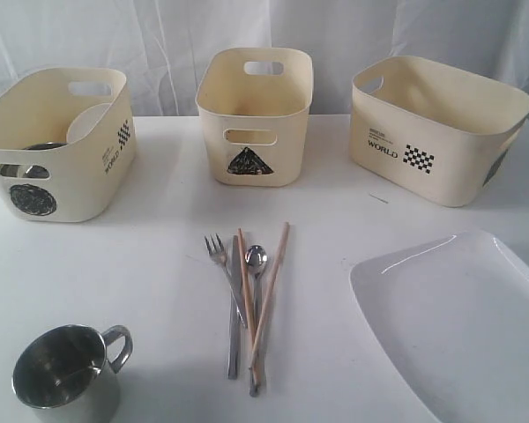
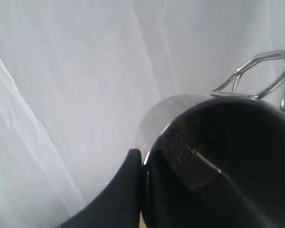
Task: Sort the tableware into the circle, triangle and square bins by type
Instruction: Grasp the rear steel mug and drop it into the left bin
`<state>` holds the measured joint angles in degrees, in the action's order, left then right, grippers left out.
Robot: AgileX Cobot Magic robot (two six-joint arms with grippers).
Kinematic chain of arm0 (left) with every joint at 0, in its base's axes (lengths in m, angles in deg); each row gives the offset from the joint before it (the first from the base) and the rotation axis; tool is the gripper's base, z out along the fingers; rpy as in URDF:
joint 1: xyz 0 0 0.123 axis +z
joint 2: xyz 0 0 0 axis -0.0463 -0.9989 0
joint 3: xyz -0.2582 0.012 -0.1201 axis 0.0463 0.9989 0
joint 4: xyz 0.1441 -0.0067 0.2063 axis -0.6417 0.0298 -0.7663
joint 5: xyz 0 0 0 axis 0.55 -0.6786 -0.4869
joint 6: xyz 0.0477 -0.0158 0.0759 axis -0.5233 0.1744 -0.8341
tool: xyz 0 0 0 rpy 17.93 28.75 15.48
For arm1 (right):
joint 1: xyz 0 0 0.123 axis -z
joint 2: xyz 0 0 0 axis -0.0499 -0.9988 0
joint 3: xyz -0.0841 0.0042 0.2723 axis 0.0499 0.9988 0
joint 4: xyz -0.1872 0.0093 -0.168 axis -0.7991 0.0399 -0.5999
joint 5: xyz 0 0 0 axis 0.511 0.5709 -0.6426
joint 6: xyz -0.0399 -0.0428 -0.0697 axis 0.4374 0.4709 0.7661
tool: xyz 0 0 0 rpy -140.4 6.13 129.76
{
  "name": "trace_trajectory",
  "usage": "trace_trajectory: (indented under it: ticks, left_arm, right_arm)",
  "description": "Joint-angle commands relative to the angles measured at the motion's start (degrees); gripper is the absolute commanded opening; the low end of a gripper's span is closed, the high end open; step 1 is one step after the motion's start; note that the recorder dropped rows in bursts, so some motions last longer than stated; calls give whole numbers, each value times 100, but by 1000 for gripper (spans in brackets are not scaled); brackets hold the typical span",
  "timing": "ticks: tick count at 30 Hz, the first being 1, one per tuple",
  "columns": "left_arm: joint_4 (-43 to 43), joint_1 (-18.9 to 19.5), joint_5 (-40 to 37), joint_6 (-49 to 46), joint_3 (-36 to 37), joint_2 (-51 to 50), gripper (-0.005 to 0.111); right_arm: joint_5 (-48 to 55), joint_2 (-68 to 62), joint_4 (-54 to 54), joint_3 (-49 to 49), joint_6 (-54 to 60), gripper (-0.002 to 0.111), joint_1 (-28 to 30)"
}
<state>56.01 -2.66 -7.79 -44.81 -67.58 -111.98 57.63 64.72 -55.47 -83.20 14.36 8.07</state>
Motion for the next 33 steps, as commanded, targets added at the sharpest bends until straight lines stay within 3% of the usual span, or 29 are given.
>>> trace_trajectory:
  ticks: [1, 7, 12, 19, 23, 28, 33]
  left_arm:
    - [-2, 19, 1189, -154, -9, -673, 0]
    - [-2, 66, 1150, -205, -9, -2173, 0]
    - [-2, 66, 1175, -163, -9, -2664, 3]
    - [84, 282, 1083, -90, -9, -3012, 22]
    - [93, 306, 609, 21, -9, -3035, 41]
    - [320, 296, 280, 836, -9, -2884, 66]
    - [320, 296, 451, 394, -9, -2290, 68]
  right_arm:
    - [-22, 30, 7, 9, 28, 0, -11]
    - [-22, 30, 7, 9, 28, 0, -11]
    - [-22, 30, 7, 9, 28, 0, -11]
    - [-22, 30, 7, 9, 28, 0, -11]
    - [-22, 30, 7, 9, 28, 0, -11]
    - [-22, 30, 7, 9, 28, 0, -11]
    - [-22, 30, 7, 9, 28, 0, -11]
